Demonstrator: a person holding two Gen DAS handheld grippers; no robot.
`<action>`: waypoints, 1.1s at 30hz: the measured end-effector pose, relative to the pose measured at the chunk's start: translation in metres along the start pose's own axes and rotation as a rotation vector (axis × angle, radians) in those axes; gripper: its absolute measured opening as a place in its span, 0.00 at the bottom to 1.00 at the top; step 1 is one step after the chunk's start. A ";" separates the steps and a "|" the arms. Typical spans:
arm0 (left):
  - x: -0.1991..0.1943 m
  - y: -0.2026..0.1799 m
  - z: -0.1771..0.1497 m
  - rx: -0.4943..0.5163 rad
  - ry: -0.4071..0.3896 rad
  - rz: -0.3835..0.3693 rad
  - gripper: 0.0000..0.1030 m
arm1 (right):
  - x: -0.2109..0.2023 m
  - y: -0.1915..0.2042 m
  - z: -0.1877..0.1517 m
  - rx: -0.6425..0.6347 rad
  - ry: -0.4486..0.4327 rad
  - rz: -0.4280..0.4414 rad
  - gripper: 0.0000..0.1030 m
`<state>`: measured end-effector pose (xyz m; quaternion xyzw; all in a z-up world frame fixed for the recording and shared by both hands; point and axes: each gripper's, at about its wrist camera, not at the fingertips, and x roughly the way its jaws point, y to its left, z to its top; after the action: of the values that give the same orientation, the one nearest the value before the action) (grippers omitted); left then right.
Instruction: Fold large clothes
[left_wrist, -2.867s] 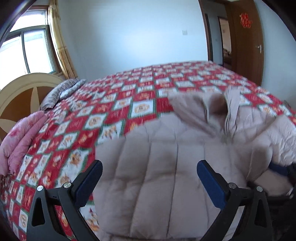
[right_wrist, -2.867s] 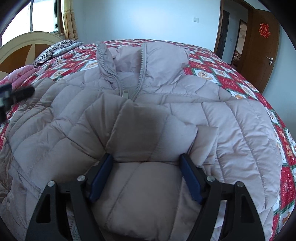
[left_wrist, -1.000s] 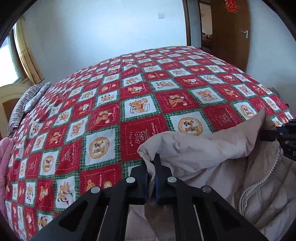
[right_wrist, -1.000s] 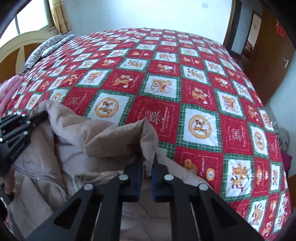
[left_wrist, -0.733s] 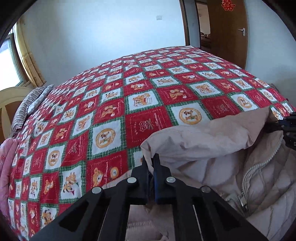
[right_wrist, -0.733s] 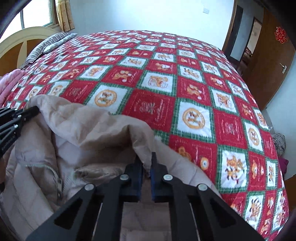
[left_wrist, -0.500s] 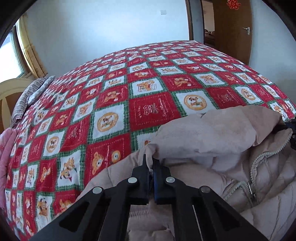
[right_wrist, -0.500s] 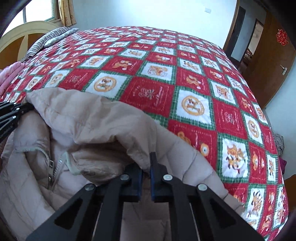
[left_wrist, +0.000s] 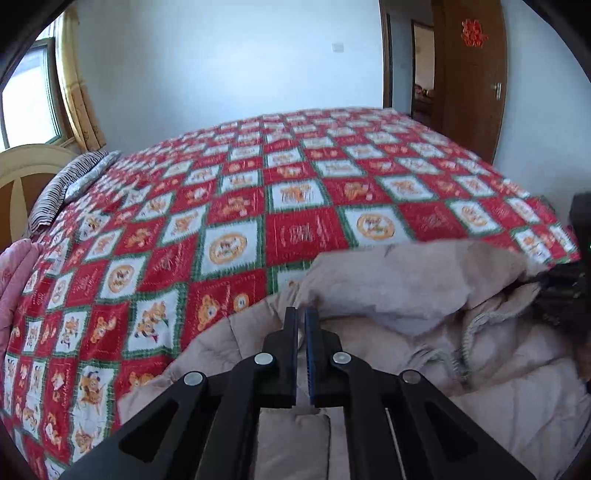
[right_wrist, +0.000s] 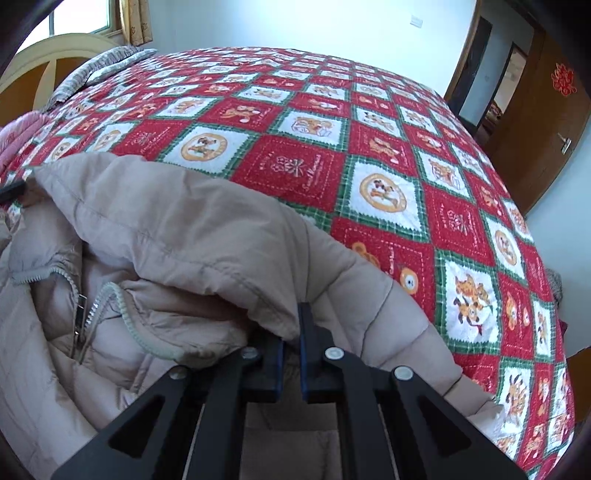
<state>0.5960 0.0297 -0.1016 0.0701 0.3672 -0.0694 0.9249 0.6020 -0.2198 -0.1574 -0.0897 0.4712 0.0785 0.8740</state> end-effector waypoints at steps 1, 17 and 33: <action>-0.008 0.000 0.005 -0.012 -0.026 -0.004 0.05 | -0.001 0.003 -0.001 -0.017 -0.005 -0.014 0.08; 0.066 -0.030 0.028 0.098 0.097 0.283 0.93 | -0.011 0.003 -0.008 -0.076 -0.024 -0.077 0.07; 0.081 -0.021 -0.019 0.081 0.161 0.239 0.93 | -0.069 0.000 -0.005 0.004 -0.045 -0.056 0.65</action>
<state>0.6377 0.0059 -0.1729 0.1559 0.4262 0.0325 0.8905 0.5601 -0.2241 -0.1023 -0.0993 0.4490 0.0548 0.8863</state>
